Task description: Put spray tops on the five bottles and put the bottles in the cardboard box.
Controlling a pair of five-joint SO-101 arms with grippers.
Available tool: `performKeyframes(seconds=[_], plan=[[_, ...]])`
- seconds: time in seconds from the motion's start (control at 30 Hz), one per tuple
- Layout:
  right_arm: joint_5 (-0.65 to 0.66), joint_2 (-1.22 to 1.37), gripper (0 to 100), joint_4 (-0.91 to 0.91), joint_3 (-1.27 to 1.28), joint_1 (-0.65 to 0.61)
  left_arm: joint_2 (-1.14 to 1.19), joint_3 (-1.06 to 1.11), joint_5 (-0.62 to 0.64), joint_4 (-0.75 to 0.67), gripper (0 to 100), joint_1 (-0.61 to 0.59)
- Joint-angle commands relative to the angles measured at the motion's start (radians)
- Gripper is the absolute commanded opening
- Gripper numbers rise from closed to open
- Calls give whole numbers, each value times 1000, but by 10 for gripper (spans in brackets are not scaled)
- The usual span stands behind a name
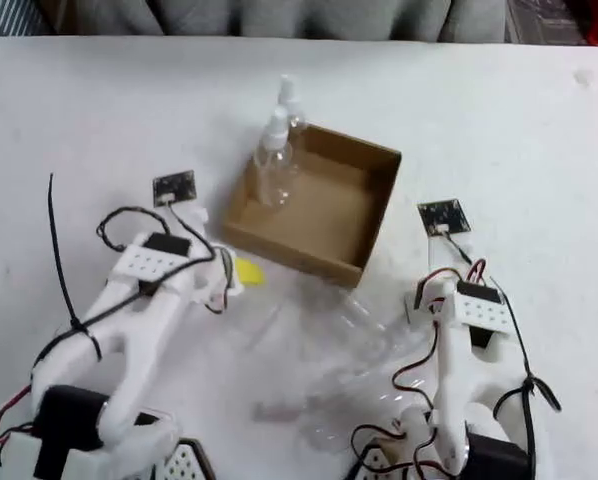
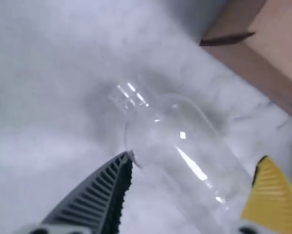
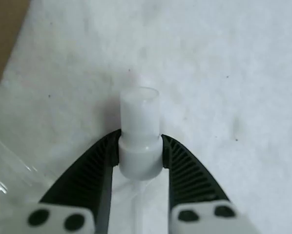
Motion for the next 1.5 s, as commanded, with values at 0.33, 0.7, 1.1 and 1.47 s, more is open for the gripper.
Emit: performKeyframes(seconds=[0.33,0.7,1.1,1.47], plan=[[35,2,16,-10,-40,8,4,-21,-137,-2,32,-93],[40,2,16,2,-40,-10,2,-26,-591,77,129,-116],[41,2,16,2,-40,-10,4,-26,-517,81,342,-125],[41,2,16,2,-40,-10,79,-49,-519,77,339,-125]])
